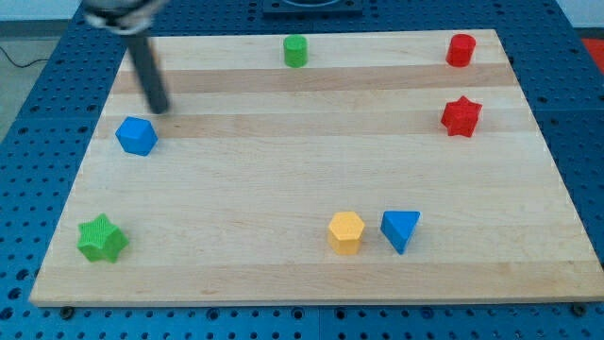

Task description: Push the blue cube into the top of the yellow hexagon

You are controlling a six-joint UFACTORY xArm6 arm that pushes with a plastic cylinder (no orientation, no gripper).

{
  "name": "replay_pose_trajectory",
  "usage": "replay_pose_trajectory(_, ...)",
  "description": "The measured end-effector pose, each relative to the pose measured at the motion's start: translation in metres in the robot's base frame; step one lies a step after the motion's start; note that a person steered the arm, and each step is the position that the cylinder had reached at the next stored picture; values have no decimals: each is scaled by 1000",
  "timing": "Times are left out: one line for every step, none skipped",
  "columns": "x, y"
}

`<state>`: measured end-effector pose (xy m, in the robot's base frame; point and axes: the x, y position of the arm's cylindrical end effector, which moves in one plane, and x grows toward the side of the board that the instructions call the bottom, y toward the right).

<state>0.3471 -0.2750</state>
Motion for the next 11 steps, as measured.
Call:
replay_pose_trajectory(1,-30)
replay_pose_trajectory(20,-30)
replay_pose_trajectory(51,-16)
replay_pose_trajectory(63,27)
replay_pose_trajectory(77,115)
replay_pose_trajectory(91,204)
replay_pose_trajectory(93,232)
replay_pose_trajectory(77,184)
replay_pose_trajectory(47,181)
replay_pose_trajectory(50,231)
replay_pose_trajectory(91,274)
